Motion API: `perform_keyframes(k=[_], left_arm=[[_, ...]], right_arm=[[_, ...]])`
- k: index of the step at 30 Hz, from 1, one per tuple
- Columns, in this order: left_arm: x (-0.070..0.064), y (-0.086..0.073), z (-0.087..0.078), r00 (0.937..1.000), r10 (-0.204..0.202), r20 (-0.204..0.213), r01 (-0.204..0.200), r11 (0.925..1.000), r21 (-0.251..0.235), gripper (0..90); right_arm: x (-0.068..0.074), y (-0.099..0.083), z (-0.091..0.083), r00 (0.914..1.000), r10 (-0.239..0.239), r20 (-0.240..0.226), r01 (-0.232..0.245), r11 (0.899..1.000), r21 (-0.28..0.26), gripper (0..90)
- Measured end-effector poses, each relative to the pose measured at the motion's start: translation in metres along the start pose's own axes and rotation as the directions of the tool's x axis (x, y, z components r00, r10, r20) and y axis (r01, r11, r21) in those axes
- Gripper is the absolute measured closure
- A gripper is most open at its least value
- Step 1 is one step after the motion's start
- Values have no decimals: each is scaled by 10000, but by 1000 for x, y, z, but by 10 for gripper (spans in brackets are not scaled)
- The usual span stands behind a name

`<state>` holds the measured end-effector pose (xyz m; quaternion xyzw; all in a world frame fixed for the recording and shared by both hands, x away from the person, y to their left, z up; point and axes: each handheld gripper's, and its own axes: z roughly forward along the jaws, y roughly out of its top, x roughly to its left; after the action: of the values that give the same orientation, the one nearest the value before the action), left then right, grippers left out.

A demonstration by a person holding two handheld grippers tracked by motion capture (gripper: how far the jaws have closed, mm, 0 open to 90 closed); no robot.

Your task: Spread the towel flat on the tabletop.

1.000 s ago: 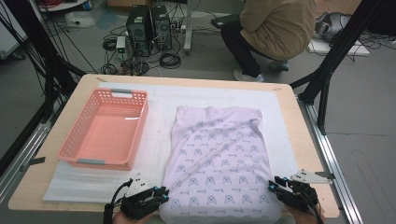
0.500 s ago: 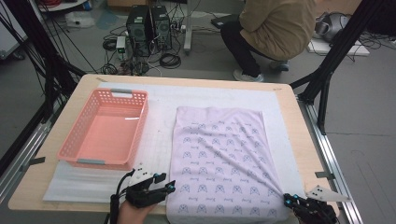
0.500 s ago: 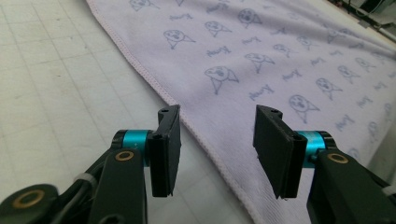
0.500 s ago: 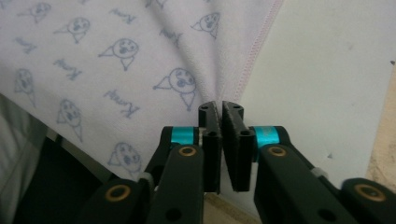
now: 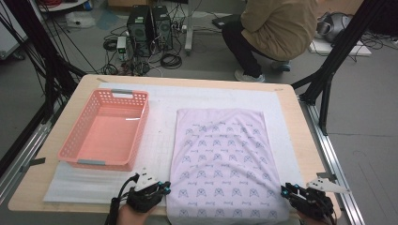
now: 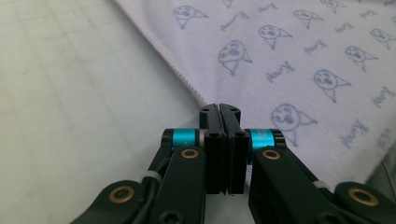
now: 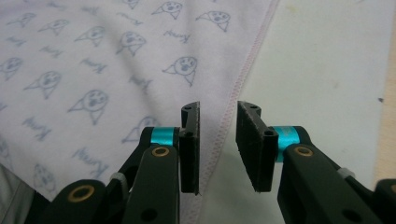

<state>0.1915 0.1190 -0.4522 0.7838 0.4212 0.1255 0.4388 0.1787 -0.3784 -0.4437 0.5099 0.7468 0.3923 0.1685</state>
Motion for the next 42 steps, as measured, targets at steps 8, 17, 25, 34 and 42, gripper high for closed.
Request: perform_keyframes(k=[8, 17, 25, 34, 42], left_arm=[[4, -3, -1, 9983, -538, 235, 548, 9975, -450, 564], [6, 9, 8, 9977, -538, 416, 572, 9946, -861, 500], [-1, 23, 34, 9988, 162, 470, -150, 9995, -271, 597], [-1, 24, 37, 9994, 315, 173, -311, 9993, -197, 747], [11, 29, 33, 9975, -202, 671, 282, 9923, -1203, 546]], right_arm=[[14, 4, 11, 9968, -778, 188, 768, 9957, 525, 861], [10, -16, -20, 9978, -644, 129, 630, 9940, 899, 803], [-6, -2, -11, 9995, -3, 314, 15, 9993, -370, 591], [-39, 45, 48, 9988, 135, 464, -118, 9993, -363, 680], [-44, 90, 105, 9881, -855, 1278, 840, 9963, 175, 730]])
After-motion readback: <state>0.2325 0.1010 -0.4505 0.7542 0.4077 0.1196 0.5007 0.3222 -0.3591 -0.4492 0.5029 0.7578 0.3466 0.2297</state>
